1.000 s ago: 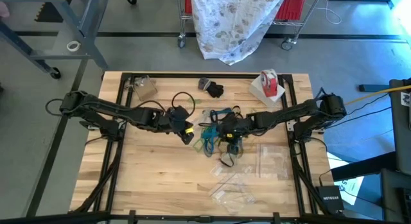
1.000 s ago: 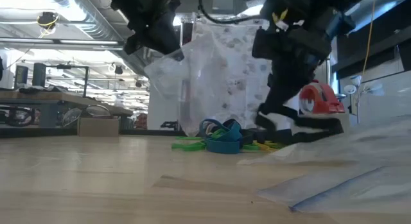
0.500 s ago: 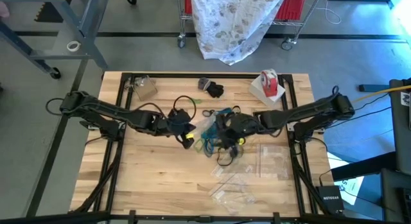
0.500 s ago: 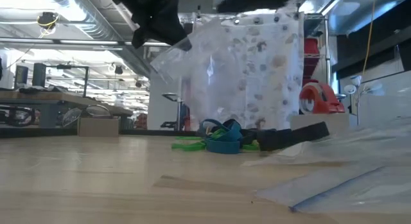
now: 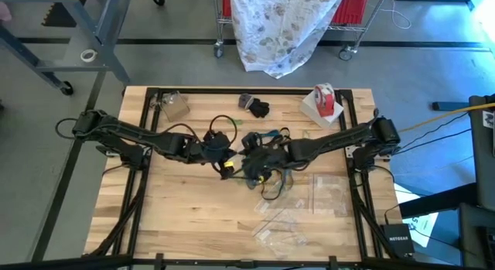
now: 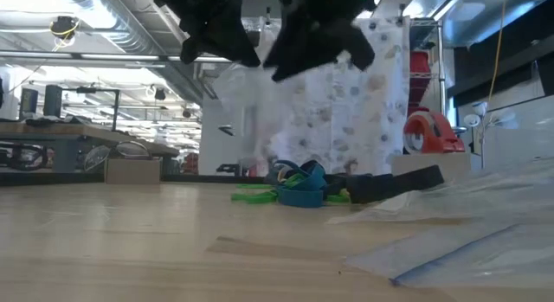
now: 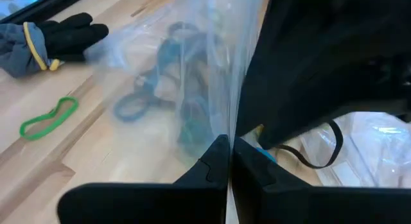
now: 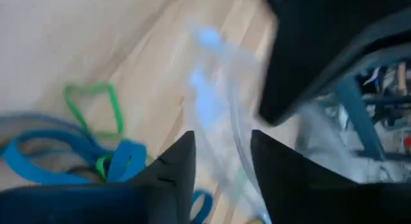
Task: Sort rubber bands
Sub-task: Put the black rubber band into the transparent zip bag
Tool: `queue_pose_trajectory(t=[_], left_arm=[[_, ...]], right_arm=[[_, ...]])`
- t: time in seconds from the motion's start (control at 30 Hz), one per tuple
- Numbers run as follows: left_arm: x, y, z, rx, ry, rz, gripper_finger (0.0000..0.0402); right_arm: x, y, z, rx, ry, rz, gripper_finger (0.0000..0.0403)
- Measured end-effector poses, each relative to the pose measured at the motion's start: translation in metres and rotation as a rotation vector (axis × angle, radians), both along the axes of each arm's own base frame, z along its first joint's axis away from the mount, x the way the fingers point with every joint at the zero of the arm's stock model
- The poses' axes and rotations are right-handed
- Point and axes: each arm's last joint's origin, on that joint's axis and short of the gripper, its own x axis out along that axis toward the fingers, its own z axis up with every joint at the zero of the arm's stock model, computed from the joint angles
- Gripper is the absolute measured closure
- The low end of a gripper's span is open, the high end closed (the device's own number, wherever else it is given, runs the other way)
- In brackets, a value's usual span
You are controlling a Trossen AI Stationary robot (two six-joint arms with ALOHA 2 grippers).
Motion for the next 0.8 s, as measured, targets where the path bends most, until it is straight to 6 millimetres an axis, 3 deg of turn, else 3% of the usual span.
queue_pose_trajectory(t=[0.17, 0.3, 0.67, 0.8], left_arm=[[0.000, 0.001, 0.000, 0.019, -0.003, 0.013, 0.0401], [0.000, 0.003, 0.000, 0.056, 0.000, 0.047, 0.0401], [-0.018, 0.007, -0.016, 0.088, 0.189, 0.201, 0.0401], [-0.023, 0.000, -0.032, 0.056, 0.272, 0.263, 0.0401]], right_arm=[[0.002, -0.004, -0.015, -0.002, 0.075, -0.071, 0.0335], [0.005, -0.007, -0.029, 0.125, 0.122, -0.105, 0.0394], [0.038, -0.003, -0.069, 0.417, 0.002, -0.144, 0.0401], [0.053, -0.004, -0.095, 0.538, -0.058, -0.196, 0.0402]])
